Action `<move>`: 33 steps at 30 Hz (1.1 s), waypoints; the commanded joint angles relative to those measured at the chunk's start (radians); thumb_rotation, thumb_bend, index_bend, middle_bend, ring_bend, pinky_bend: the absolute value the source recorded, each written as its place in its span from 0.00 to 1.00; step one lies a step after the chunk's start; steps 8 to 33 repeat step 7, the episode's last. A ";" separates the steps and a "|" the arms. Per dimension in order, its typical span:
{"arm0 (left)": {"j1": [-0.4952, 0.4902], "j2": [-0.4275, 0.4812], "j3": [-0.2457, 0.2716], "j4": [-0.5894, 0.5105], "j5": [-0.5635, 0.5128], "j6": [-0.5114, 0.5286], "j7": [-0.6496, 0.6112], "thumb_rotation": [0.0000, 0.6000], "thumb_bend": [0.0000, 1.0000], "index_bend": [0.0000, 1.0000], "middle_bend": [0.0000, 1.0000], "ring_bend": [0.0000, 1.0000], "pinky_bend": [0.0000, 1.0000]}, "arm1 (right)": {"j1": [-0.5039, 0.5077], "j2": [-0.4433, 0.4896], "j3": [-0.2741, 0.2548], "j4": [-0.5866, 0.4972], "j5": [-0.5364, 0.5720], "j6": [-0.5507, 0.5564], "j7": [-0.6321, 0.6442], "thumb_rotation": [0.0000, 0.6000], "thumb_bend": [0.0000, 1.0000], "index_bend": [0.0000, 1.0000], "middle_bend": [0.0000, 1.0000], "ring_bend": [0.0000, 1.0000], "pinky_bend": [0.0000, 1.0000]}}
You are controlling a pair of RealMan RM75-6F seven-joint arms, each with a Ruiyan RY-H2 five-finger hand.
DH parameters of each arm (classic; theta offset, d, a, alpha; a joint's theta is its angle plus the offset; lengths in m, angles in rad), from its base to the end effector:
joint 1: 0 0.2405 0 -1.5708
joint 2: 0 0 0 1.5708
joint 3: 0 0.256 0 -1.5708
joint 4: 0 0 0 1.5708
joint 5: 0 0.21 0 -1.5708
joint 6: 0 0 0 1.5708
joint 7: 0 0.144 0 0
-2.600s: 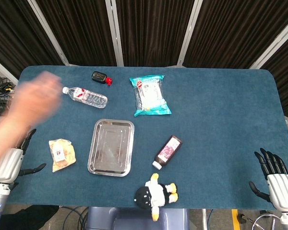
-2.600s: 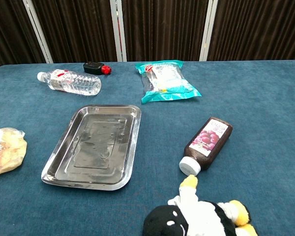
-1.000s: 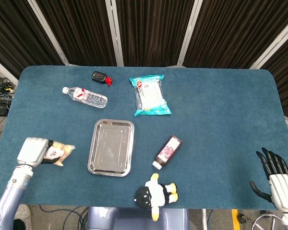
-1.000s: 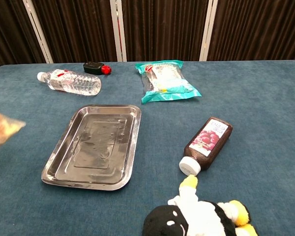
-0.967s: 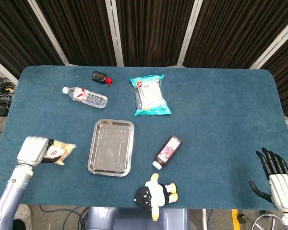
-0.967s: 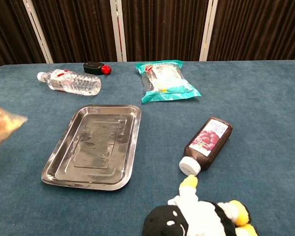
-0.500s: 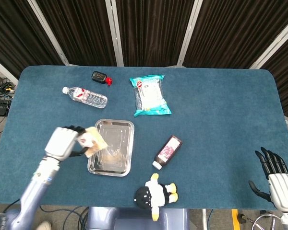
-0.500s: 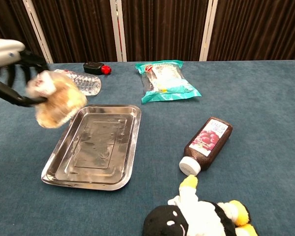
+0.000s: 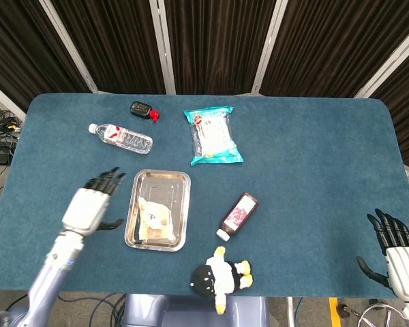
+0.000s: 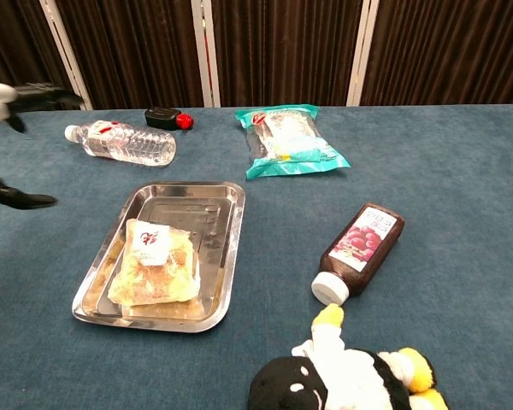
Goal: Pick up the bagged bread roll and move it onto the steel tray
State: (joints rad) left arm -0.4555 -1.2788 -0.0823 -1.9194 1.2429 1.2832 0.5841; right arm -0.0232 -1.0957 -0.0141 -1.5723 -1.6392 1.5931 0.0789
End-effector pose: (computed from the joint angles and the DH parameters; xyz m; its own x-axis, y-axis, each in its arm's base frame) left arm -0.1779 0.2552 0.0723 0.5102 0.1130 0.8526 0.8433 -0.2601 -0.4702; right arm -0.3173 -0.1334 0.1673 0.3833 -0.0061 0.9236 -0.9227 -0.0474 0.3826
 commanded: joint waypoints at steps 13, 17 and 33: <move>0.216 0.139 0.159 0.158 0.212 0.186 -0.314 1.00 0.07 0.00 0.00 0.00 0.00 | 0.007 -0.009 -0.005 -0.005 -0.003 -0.019 -0.035 1.00 0.30 0.00 0.00 0.00 0.08; 0.216 0.139 0.159 0.158 0.212 0.186 -0.314 1.00 0.07 0.00 0.00 0.00 0.00 | 0.007 -0.009 -0.005 -0.005 -0.003 -0.019 -0.035 1.00 0.30 0.00 0.00 0.00 0.08; 0.216 0.139 0.159 0.158 0.212 0.186 -0.314 1.00 0.07 0.00 0.00 0.00 0.00 | 0.007 -0.009 -0.005 -0.005 -0.003 -0.019 -0.035 1.00 0.30 0.00 0.00 0.00 0.08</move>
